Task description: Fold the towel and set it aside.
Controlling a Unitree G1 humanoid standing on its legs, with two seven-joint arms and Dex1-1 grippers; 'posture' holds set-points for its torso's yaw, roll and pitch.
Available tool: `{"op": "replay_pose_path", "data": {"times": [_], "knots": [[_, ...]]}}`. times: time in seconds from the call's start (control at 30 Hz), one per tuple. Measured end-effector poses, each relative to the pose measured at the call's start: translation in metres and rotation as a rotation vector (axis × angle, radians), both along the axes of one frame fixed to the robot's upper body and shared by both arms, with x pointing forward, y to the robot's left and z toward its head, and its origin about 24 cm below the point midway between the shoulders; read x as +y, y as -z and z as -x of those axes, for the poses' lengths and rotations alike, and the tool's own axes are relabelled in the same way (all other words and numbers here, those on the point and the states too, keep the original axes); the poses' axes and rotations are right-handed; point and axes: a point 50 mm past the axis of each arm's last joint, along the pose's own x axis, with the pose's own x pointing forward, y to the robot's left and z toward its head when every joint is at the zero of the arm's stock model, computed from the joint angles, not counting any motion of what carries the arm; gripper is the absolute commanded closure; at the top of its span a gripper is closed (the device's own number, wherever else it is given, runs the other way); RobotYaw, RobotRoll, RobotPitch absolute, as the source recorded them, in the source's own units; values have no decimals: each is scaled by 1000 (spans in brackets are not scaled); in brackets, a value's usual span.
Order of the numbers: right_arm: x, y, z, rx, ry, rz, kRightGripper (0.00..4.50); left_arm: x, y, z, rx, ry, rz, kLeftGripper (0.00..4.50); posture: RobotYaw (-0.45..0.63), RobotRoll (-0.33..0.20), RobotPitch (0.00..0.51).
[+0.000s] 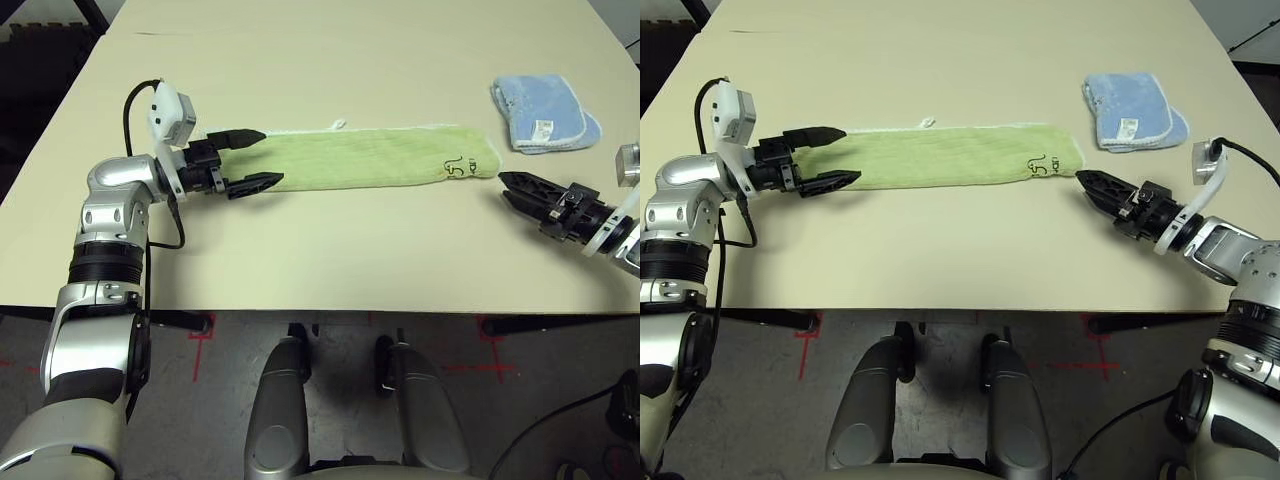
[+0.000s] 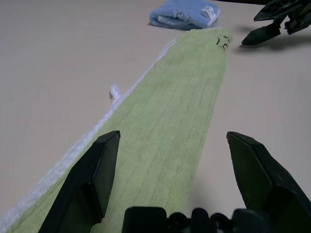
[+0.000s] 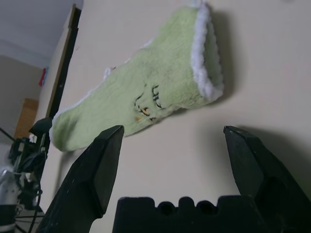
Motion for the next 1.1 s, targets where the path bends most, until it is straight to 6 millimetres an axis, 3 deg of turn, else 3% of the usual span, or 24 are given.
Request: {"op": "replay_pose_path", "data": {"times": [0.6,0.7,0.77,1.03,1.1], "knots": [[20,1,-28,-28,79,-62,26,-2,-3,1,-9,12,-7,45,11,0,325],[20,2,-29,-24,91,-57,638,-3,-4,2,-14,17,-11,0,9,0,324],[21,4,-29,-13,99,-57,1291,-3,-6,2,-19,21,-14,0,9,0,324],[20,5,-28,-22,118,-52,4391,-3,-2,3,0,19,-14,0,6,0,317],[19,4,-28,-33,128,-50,4454,-3,-1,4,2,21,-16,0,5,0,313]]}}
